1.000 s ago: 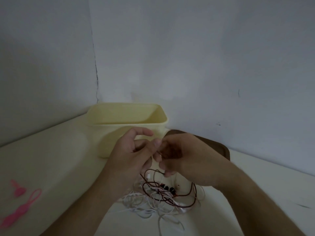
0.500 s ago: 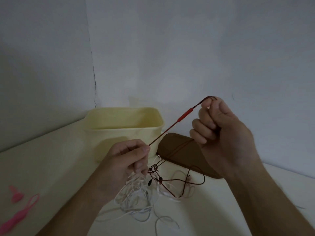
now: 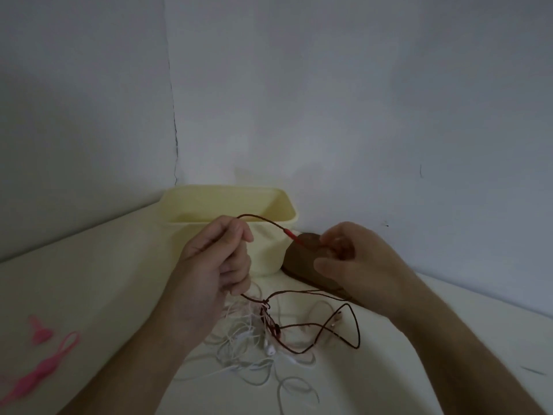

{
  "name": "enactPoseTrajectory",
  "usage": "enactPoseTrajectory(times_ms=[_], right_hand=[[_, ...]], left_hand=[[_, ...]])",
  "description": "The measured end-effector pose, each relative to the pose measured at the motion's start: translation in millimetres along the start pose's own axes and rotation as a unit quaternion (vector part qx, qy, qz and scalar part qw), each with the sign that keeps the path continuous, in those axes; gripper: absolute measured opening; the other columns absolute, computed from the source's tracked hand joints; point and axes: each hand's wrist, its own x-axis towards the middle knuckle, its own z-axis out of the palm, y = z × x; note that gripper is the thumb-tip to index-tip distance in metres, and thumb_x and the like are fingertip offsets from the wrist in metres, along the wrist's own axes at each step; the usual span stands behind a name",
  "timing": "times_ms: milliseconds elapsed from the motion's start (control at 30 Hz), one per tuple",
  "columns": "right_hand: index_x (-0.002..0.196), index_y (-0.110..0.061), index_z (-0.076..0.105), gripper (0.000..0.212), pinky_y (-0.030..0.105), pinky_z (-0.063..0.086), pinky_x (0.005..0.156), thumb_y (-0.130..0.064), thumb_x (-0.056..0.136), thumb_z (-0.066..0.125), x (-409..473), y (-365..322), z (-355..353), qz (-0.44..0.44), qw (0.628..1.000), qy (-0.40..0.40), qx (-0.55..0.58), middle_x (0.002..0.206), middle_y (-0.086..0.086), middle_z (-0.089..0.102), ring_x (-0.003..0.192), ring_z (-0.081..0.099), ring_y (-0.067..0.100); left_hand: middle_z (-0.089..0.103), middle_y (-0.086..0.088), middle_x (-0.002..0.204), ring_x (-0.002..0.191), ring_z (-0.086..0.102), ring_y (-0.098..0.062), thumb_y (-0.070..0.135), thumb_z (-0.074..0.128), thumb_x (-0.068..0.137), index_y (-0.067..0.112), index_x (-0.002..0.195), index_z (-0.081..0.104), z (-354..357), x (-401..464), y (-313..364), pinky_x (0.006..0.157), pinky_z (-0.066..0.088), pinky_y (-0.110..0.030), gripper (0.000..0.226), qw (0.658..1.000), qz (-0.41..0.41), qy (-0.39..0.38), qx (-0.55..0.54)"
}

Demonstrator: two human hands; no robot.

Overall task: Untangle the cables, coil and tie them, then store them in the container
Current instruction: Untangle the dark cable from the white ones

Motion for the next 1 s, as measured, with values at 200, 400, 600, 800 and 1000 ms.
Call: enactPoseTrajectory(times_ms=[200,400,600,800,1000], right_hand=[[0.098,-0.033,0.063,0.033,0.01,0.046,0.074,-0.003,0.086,0.07,-16.1,-17.5,28.6,-0.218,0.973,0.032,-0.072,0.103,-0.018,0.057,0.093,0.059,0.003],[0.096,-0.031,0.071,0.009,0.027,0.06,0.072,-0.033,0.091,0.078,-22.7,-18.6,46.3,-0.167,0.959,-0.149,-0.175,0.089,-0.014,0.071,0.081,0.066,0.003],[0.086,-0.027,0.075,0.011,0.031,0.061,0.076,-0.019,0.094,0.076,-12.4,-11.7,39.9,-0.119,0.986,-0.091,-0.076,0.08,-0.01,0.076,0.075,0.071,0.005],[0.096,-0.018,0.073,0.017,0.056,0.063,0.087,-0.003,0.09,0.078,-12.3,-17.4,25.0,-0.046,0.985,-0.036,0.16,0.083,0.002,0.081,0.081,0.079,0.027],[0.101,-0.013,0.073,0.024,0.035,0.066,0.079,0.008,0.09,0.076,-11.8,-15.4,15.1,-0.02,0.973,-0.013,0.23,0.088,0.004,0.081,0.082,0.08,0.022]], left_hand=[[0.044,-0.01,0.067,0.063,0.042,-0.023,0.023,0.057,0.1,0.0,0.098,0.072,5.8,-1.4,-6.1,0.058,0.046,-0.034,0.027,1.0,0.013,0.011,0.017],[0.051,-0.009,0.079,0.068,0.047,-0.018,0.027,0.062,0.094,0.011,0.116,0.08,7.1,-1.6,-3.4,0.061,0.047,-0.025,0.032,0.999,0.016,0.044,0.014],[0.06,-0.01,0.081,0.071,0.059,-0.021,0.032,0.069,0.088,0.009,0.112,0.08,7.1,-0.7,-6.5,0.063,0.056,-0.028,0.035,0.998,-0.009,0.062,0.021],[0.079,-0.001,0.087,0.084,0.075,-0.016,0.028,0.085,0.077,0.011,0.103,0.079,11.7,-6.8,-11.5,0.077,0.06,-0.024,0.032,0.986,-0.056,-0.012,0.154],[0.076,-0.012,0.077,0.065,0.068,-0.015,0.002,0.076,0.091,0.01,0.089,0.08,12.8,-7.8,-14.6,0.064,0.052,-0.023,0.009,0.973,-0.036,0.003,0.228]])
